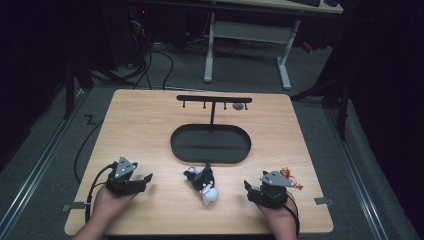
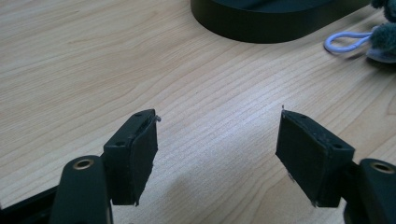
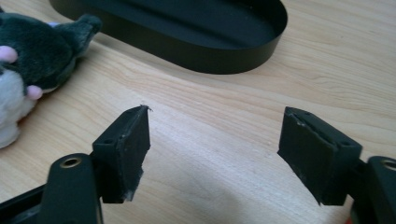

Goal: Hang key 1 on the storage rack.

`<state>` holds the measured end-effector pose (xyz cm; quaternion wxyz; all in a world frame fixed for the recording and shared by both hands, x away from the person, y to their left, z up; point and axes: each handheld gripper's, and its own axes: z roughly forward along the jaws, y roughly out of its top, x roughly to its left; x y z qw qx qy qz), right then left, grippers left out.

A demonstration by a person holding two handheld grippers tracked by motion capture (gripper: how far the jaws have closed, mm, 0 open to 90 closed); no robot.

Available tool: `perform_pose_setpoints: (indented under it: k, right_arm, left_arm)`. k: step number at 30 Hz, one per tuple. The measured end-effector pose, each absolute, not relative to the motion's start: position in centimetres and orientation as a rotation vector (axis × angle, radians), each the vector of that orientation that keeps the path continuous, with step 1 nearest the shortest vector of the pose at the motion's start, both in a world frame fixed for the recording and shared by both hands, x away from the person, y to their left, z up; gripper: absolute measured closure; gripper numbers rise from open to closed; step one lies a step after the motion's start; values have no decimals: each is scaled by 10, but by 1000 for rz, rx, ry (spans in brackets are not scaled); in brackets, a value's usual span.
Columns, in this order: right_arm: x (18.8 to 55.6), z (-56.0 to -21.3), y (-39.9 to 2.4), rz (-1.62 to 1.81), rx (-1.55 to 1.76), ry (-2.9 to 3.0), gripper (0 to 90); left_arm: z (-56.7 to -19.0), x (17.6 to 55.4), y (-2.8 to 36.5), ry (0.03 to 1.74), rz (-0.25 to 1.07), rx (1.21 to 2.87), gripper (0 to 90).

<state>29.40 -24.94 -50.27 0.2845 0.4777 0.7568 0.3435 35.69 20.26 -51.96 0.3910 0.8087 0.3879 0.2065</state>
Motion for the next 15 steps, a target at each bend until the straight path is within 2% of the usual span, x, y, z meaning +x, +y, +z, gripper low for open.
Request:
perform_pose_setpoints:
  k: [6, 11, 15]
  right_arm:
    - [294, -502, -243, 924, 1260, 2033, 281]
    - [315, -500, -225, 867, 1296, 2115, 296]
    - [318, -496, -216, 817, 1301, 2143, 303]
  left_arm:
    - [-519, 354, 199, 968, 500, 2057, 296]
    - [-520, 351, 189, 929, 472, 2069, 297]
    - [-517, 347, 184, 892, 470, 2073, 298]
